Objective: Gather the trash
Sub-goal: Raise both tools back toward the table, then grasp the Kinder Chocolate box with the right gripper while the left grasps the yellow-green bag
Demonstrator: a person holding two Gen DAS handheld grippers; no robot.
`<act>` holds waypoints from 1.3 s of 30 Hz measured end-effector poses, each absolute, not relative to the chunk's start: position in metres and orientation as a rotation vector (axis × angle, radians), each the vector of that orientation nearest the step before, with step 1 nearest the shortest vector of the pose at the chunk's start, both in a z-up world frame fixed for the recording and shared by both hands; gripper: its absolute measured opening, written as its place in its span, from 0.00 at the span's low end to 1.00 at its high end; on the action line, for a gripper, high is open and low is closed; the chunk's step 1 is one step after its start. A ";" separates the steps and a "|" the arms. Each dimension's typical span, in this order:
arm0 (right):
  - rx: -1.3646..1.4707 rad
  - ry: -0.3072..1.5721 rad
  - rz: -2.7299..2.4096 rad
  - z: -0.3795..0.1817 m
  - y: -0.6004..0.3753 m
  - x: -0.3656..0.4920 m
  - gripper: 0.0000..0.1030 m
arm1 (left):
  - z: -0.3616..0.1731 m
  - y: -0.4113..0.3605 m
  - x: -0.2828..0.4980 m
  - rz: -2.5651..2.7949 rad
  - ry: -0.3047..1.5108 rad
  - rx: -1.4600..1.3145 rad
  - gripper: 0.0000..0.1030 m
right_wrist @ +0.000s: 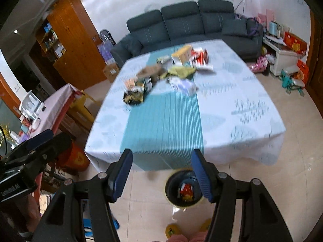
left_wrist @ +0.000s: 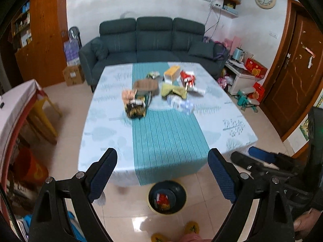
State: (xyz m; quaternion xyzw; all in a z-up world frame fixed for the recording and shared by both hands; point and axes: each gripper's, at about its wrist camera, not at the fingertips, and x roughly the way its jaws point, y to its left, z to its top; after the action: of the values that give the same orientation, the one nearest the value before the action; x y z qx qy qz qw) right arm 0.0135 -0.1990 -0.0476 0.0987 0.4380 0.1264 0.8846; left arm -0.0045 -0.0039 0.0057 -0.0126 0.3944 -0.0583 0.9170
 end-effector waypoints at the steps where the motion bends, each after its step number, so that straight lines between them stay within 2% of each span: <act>1: 0.207 0.896 0.262 -0.041 -0.200 0.014 0.59 | 0.012 -0.001 -0.004 -0.122 0.795 -0.010 0.87; 9: 0.264 0.858 0.225 -0.015 -0.214 0.036 0.59 | 0.036 0.006 0.010 -0.160 0.750 0.014 0.87; 10: 0.274 0.866 0.229 -0.016 -0.216 0.040 0.56 | 0.038 0.006 0.015 -0.162 0.751 0.015 0.87; 12: 0.305 0.905 0.246 -0.020 -0.221 0.056 0.43 | 0.038 0.007 0.023 -0.155 0.758 0.013 0.87; 13: 0.320 0.924 0.256 -0.023 -0.224 0.064 0.41 | 0.037 0.006 0.030 -0.159 0.769 0.007 0.87; 21: 0.429 0.976 0.293 -0.044 -0.256 0.141 0.41 | 0.007 -0.015 0.127 -0.173 0.925 -0.078 0.87; 32: 0.665 1.191 0.355 -0.127 -0.325 0.317 0.41 | -0.058 -0.074 0.295 -0.039 1.078 -0.209 0.87; 39: 0.826 1.368 0.388 -0.192 -0.332 0.391 0.41 | -0.106 -0.081 0.356 0.068 1.176 -0.283 0.87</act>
State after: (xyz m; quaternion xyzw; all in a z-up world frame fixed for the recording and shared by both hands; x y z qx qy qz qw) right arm 0.3906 -0.3316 -0.1923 0.3681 0.6096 0.1730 0.6804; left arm 0.3557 -0.0807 -0.1061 -0.1330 0.5529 0.0319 0.8220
